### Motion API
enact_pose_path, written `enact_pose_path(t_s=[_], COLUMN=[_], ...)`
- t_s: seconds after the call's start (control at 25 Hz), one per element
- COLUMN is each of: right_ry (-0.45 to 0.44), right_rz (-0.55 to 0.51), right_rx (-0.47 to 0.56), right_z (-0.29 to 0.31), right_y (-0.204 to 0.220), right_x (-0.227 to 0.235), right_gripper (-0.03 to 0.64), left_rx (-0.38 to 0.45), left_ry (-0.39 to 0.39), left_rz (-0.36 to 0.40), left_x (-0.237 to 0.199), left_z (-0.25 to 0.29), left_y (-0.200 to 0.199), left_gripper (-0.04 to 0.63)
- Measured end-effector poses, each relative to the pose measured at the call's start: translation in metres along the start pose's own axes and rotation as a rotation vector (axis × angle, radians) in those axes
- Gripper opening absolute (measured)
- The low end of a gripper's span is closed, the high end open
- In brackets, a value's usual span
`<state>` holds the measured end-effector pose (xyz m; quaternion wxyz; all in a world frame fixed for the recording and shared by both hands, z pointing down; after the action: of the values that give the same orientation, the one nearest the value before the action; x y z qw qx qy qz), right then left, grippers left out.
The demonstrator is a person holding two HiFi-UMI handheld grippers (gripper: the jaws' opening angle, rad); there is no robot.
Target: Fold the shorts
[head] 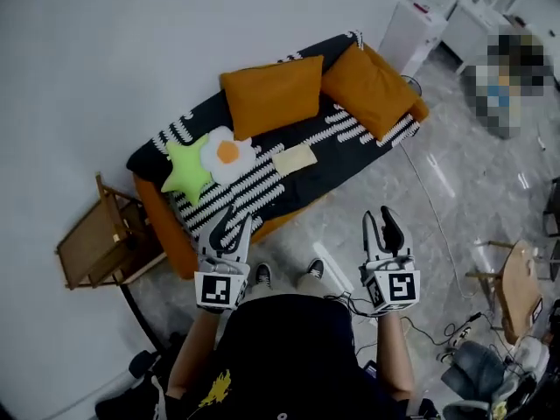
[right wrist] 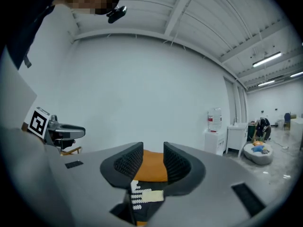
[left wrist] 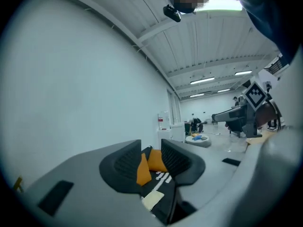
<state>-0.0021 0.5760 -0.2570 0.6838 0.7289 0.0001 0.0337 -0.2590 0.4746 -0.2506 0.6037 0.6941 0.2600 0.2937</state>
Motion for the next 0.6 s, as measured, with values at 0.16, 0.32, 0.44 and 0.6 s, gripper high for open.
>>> enact_pose_path(t_s=[0.16, 0.32, 0.44, 0.6], right_ry=[0.003, -0.025, -0.039, -0.048], right_rz=[-0.058, -0.104, -0.124, -0.118], right_rx=[0.017, 0.111, 0.112, 0.106], right_z=[-0.018, -0.012, -0.016, -0.020], right_y=[-0.017, -0.039, -0.038, -0.037], right_x=[-0.050, -0.119, -0.155, -0.189], right_gripper=[0.117, 0.106, 0.103, 0.098], left_rx=[0.135, 0.163, 0.152, 0.121], left_ry=[0.039, 0.048, 0.045, 0.053], left_rz=[-0.104, -0.088, -0.051, -0.001], left_x=[-0.006, -0.043, -0.067, -0.087], left_z=[-0.026, -0.059, -0.083, -0.107], left_y=[-0.033, -0.039, -0.035, -0.028], left_gripper=[0.080, 0.048, 0.014, 0.014])
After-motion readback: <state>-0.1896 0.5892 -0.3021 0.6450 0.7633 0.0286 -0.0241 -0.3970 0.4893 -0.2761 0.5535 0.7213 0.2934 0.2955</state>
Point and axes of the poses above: the fingertips, and each gripper's own axes: z forward along the fingers, x to its right, y out of its underside, the point moved 1 cm from there along -z, backward along the fingers, and after that the axes turned 12 degrees about x, right-handed, at the moved point
